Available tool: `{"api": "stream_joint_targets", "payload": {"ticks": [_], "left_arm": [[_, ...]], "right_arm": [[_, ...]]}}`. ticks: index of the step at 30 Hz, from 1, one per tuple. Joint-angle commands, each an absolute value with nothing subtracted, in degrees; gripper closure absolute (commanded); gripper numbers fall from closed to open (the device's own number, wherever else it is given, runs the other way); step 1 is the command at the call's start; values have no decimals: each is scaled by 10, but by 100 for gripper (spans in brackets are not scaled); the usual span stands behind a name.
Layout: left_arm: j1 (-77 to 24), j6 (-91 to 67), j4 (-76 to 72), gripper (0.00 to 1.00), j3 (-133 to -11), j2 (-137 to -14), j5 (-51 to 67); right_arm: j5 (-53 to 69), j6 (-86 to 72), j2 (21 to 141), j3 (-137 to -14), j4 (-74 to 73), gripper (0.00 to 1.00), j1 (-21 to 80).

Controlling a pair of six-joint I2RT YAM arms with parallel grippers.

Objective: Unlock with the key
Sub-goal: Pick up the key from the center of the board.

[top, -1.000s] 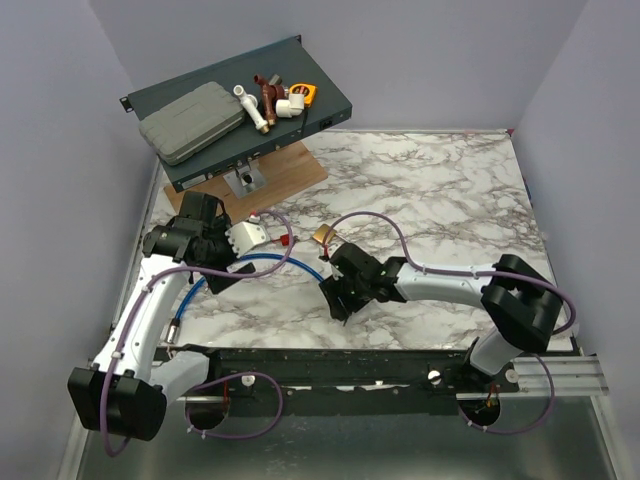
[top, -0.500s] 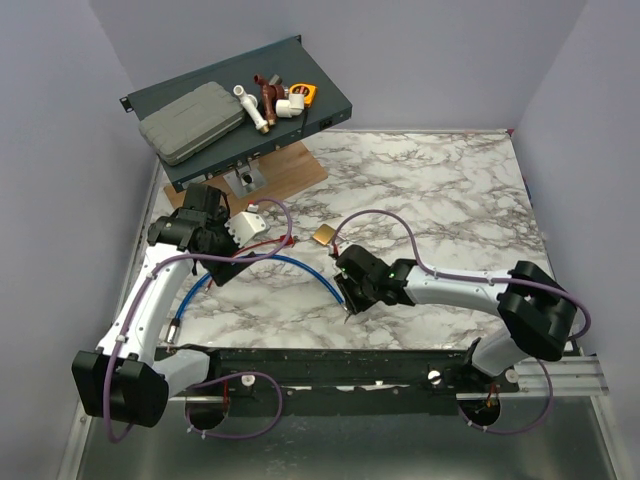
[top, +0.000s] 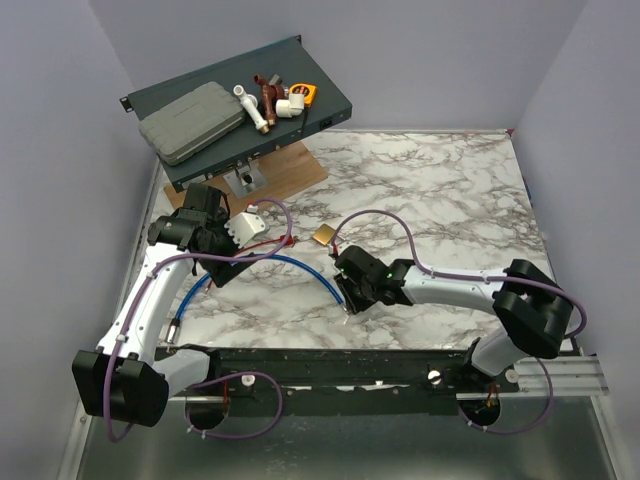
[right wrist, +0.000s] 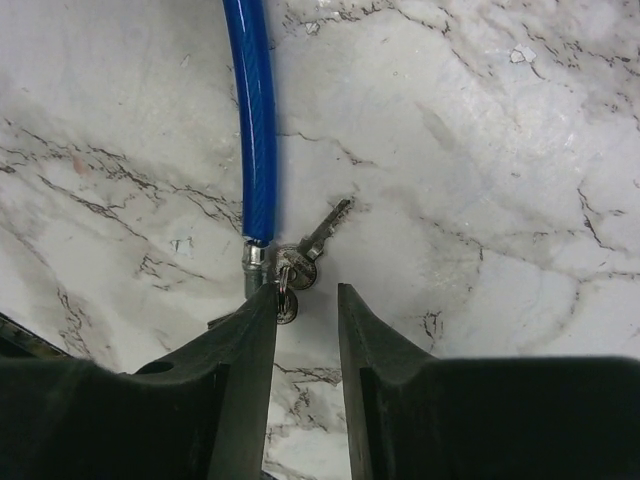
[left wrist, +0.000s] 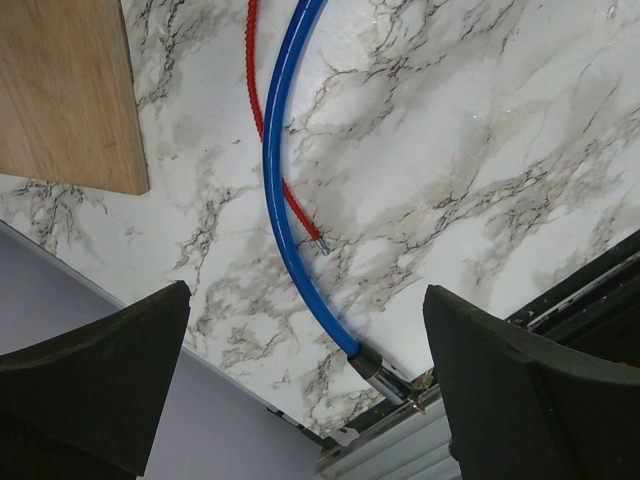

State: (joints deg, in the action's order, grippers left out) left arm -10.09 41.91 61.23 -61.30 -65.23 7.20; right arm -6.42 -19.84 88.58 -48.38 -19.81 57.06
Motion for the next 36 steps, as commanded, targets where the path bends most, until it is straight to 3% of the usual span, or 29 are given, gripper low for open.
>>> {"api": "stream_joint_targets", "payload": {"ticks": [1,7,15,20,25,31,36], "left_arm": [[-103,412,622,2,-621,-645,55],[-105,420,625,2,-620,-642,48],[-111,451,604,1,-667,-616,79],[-111,534,616,1,-700,-551,267],[-148,634,588,2,-637,-484,443],[-290,531,434,2,-542,-475,462],[-346,430,303,1,-515,-504,465]], "right_arm": [[-60,-196,907,-487,-187,66,574],[-76,-206,893,-478,-181,99,574],[-101,-181,849,-498,-201,99,573],[-61,-136,767,-506,-187,99,573],[10,-120,711,-528,-183,99,572],[97,-119,674,-585,-181,99,572],[140,-122,663,-630,-180,99,573]]}}
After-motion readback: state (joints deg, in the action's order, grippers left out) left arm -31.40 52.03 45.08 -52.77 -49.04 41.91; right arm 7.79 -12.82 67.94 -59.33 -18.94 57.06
